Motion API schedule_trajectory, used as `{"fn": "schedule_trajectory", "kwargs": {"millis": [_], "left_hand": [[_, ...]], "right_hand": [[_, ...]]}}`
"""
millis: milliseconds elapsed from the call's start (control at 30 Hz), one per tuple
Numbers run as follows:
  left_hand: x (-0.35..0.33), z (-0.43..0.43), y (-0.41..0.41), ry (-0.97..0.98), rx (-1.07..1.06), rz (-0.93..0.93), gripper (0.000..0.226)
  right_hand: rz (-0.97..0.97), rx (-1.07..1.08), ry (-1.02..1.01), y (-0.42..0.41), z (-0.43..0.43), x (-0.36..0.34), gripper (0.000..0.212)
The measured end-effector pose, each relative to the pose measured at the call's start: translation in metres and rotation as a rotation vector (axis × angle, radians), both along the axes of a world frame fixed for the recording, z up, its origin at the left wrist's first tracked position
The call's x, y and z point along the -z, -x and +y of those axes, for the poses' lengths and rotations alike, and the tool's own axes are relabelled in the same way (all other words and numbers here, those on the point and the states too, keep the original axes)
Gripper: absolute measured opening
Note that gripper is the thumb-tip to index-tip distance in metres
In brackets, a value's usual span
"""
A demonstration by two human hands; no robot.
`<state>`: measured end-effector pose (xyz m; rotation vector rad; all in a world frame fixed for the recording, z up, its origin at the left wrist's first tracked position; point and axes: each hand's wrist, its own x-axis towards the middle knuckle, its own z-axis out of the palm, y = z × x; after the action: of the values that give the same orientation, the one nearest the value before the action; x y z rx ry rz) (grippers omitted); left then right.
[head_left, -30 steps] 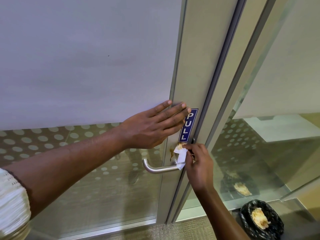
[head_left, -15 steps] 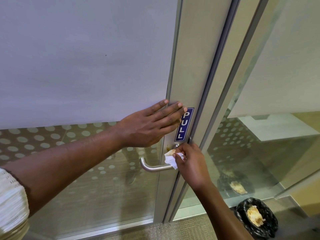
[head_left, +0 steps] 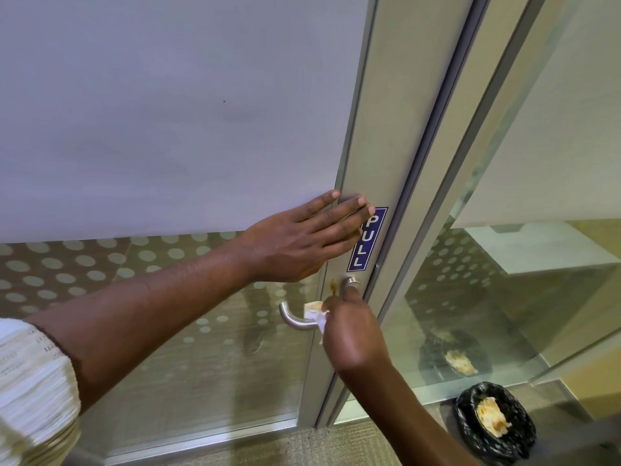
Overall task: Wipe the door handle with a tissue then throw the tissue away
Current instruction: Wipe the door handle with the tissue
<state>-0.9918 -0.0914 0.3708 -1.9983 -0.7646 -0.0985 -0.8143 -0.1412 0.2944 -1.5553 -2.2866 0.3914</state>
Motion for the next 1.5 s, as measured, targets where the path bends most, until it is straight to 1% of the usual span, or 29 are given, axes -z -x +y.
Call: {"fn": "schedule_trajectory", "kwargs": {"millis": [167, 233, 300, 367, 433, 533, 667, 767, 833, 900, 1000, 1067, 1133, 1233, 1400, 1500], "left_hand": [[0.0, -0.001, 0.0, -0.013, -0.003, 0.002, 0.056], [0.0, -0.002, 0.0, -0.013, -0.005, 0.002, 0.056], [-0.001, -0.002, -0.001, -0.016, 0.001, 0.0, 0.056], [-0.002, -0.002, -0.001, -0.026, 0.006, 0.006, 0.055], [-0.002, -0.002, -0.001, -0.038, 0.007, 0.008, 0.055], [-0.001, -0.002, -0.001, -0.042, 0.015, -0.007, 0.055], [0.0, -0.001, 0.0, -0.031, 0.018, -0.011, 0.056], [0.0, -0.001, 0.001, -0.016, 0.017, -0.014, 0.058], [0.001, -0.001, 0.002, -0.01, 0.015, -0.011, 0.058], [0.001, 0.0, 0.002, -0.017, 0.012, -0.008, 0.058], [0.002, 0.0, 0.001, -0.016, 0.014, -0.022, 0.058], [0.002, 0.0, 0.002, 0.001, 0.005, -0.013, 0.06], [0.002, 0.0, 0.002, 0.015, -0.002, 0.0, 0.062], [0.001, 0.0, 0.002, 0.013, 0.0, -0.004, 0.063], [0.001, -0.001, 0.0, -0.022, 0.004, -0.016, 0.063], [0.0, -0.001, 0.0, -0.036, 0.003, -0.009, 0.063]], "right_hand": [[-0.096, -0.124, -0.058, 0.045, -0.01, -0.001, 0.025], [-0.159, -0.187, -0.038, 0.034, -0.007, -0.006, 0.025], [-0.289, -0.239, -0.044, 0.01, 0.007, -0.012, 0.027], [-0.426, -0.21, -0.068, -0.011, 0.02, -0.017, 0.029], [-0.463, -0.194, -0.115, -0.017, 0.02, -0.015, 0.032], [-0.3, -0.155, -0.124, 0.001, 0.0, 0.0, 0.036], [-0.006, -0.143, -0.179, 0.019, -0.024, 0.023, 0.021], [0.189, -0.117, -0.206, 0.002, -0.028, 0.034, 0.021], [0.341, -0.059, -0.217, -0.016, -0.023, 0.037, 0.028], [0.443, 0.022, -0.25, -0.032, -0.013, 0.042, 0.028], [0.582, 0.197, -0.181, -0.043, 0.007, 0.053, 0.018], [0.746, 0.312, -0.062, -0.045, 0.018, 0.061, 0.018], [0.868, 0.374, -0.028, -0.043, 0.023, 0.073, 0.021], [0.92, 0.428, -0.029, -0.03, 0.021, 0.093, 0.019], [0.829, 0.418, -0.087, -0.004, 0.018, 0.11, 0.019], [0.773, 0.369, -0.117, 0.005, 0.009, 0.112, 0.03]]}}
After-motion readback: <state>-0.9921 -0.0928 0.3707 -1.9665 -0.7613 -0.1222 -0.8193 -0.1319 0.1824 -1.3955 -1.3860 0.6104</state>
